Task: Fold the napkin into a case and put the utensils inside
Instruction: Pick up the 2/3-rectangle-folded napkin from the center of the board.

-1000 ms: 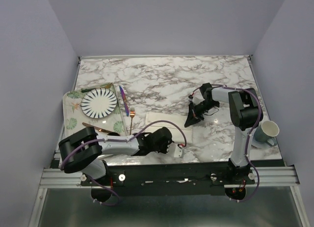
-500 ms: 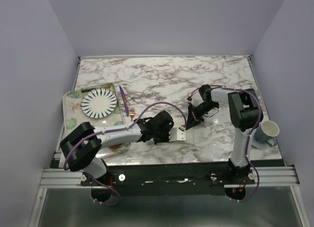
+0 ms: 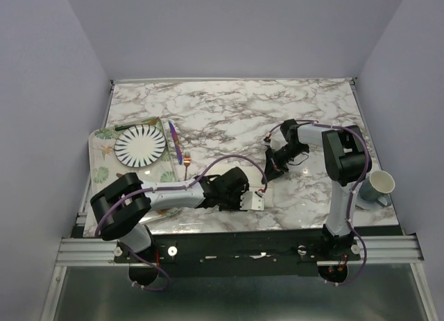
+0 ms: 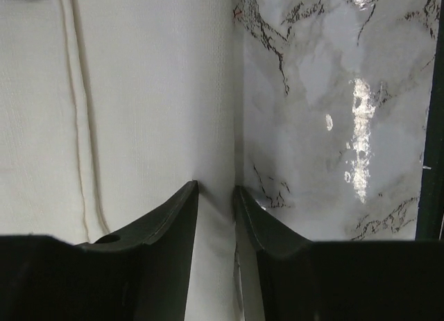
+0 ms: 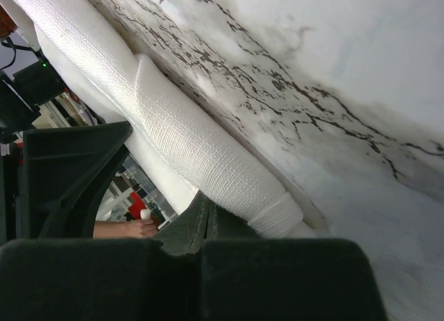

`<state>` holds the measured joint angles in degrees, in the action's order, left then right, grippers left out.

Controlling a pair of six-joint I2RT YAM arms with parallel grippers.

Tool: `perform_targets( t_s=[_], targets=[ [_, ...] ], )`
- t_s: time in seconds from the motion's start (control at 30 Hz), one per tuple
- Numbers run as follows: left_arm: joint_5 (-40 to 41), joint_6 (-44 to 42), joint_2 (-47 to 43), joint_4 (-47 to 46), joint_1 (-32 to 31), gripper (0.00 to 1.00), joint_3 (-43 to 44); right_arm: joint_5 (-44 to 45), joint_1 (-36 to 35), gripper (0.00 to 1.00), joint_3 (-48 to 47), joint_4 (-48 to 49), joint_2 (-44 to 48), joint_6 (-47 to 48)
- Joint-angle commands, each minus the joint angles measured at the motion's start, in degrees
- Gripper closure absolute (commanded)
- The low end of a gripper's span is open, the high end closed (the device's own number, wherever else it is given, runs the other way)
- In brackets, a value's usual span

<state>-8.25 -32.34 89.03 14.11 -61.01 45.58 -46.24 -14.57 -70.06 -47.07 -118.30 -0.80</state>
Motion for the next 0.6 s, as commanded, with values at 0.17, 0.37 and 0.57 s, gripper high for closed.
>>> perform_targets(
  t_s=[0.17, 0.37, 0.57],
  targets=[
    [2.99, -2.56, 5.98, 2.15, -1.83, 0.92, 1.69, 10.47, -0.55, 0.99, -0.51, 0.31, -3.08, 4.05],
    [-7.90, -0.71, 4.22, 11.01, 0.01, 1.00, 7.75, 10.73, -0.64, 0.99, -0.25, 0.05, -2.38, 5.37],
    [-21.53, 2.80, 5.97, 19.28, 6.69, 1.00, 15.83, 10.64, -0.73, 0.99, 0.89, -0.04, -1.23, 6.95]
  ],
)
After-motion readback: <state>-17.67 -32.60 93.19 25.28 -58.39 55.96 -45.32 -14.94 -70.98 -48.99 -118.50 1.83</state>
